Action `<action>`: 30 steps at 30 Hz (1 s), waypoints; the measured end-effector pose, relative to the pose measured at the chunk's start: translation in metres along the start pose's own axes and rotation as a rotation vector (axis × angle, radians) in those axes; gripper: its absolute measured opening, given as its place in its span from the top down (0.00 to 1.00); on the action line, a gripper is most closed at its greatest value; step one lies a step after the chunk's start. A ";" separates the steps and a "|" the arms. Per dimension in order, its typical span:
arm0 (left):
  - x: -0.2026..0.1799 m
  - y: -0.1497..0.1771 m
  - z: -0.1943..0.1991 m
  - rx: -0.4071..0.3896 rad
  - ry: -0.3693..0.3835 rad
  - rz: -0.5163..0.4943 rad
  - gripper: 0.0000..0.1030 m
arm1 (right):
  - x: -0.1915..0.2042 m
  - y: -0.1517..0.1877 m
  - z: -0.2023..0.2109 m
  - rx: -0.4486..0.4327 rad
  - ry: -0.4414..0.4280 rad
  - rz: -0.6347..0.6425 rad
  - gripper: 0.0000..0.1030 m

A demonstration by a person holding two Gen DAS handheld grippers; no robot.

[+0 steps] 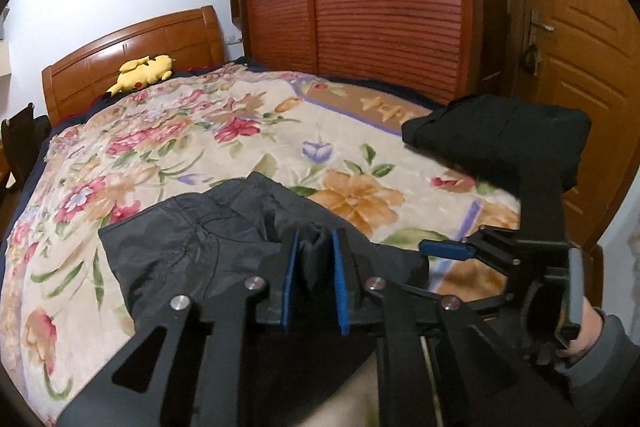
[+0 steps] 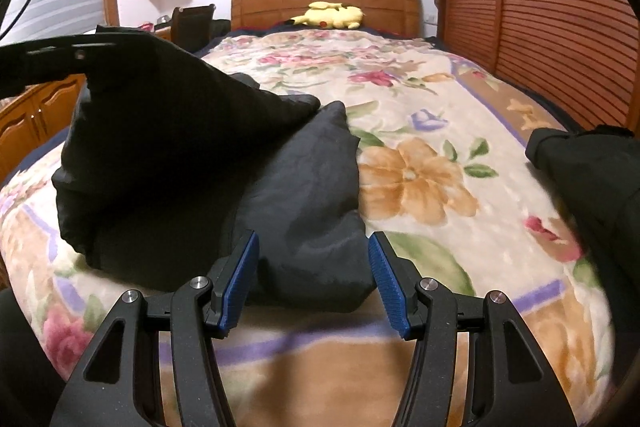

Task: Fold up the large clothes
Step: 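Lift the folded jacket up with the left tool, then lay the jacket bundle on the blanket and open the left tool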

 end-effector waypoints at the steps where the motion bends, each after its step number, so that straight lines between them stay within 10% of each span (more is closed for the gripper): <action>1: 0.002 0.001 0.008 -0.017 0.000 0.000 0.81 | 0.001 -0.001 -0.001 -0.001 -0.001 0.001 0.44; 17: 0.100 0.076 0.039 -0.041 -0.121 0.123 0.52 | 0.016 -0.043 0.026 -0.094 0.036 0.032 0.44; 30: 0.161 0.134 0.029 -0.008 -0.156 0.220 0.49 | 0.062 -0.104 0.015 -0.086 0.101 0.197 0.44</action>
Point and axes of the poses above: each gripper's, at about its wrist camera, not at the fingertips, and z roughly against the way its jaws point, x to its left, y to its underside, the point moved 3 cm from there along -z, roughly the way its jaws point, and after that the axes turned 6 degrees about -y, right-handed, at the moved point
